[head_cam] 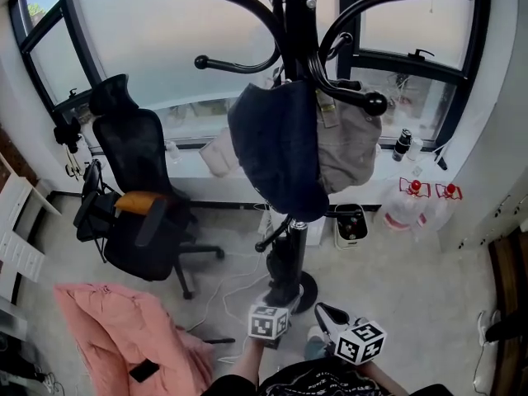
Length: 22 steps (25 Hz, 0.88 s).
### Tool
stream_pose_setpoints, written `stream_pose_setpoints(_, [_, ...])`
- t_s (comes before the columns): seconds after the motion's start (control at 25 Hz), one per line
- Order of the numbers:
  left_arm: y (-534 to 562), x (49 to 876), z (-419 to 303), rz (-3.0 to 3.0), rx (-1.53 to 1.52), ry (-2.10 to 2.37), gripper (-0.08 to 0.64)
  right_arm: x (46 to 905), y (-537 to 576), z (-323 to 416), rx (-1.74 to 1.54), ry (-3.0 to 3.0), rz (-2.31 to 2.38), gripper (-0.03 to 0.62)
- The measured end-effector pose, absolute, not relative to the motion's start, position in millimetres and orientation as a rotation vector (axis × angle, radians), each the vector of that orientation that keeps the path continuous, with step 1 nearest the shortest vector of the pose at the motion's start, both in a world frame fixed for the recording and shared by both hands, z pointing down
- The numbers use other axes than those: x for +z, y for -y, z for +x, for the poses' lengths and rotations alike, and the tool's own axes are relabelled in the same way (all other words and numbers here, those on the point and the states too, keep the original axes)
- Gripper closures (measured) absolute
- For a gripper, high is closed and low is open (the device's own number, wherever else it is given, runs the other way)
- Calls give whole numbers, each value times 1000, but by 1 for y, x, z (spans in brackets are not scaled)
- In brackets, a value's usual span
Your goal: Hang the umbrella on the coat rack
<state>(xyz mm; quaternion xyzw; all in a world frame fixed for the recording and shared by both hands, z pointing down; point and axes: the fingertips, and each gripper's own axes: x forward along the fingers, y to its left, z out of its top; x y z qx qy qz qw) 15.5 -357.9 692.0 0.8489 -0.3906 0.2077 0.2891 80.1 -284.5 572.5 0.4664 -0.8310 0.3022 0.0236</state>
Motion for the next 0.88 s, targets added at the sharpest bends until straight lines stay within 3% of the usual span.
stream_pose_setpoints(0.88, [370,736,32,2126,652,993,270,559,276,71,782,2616,1418,588])
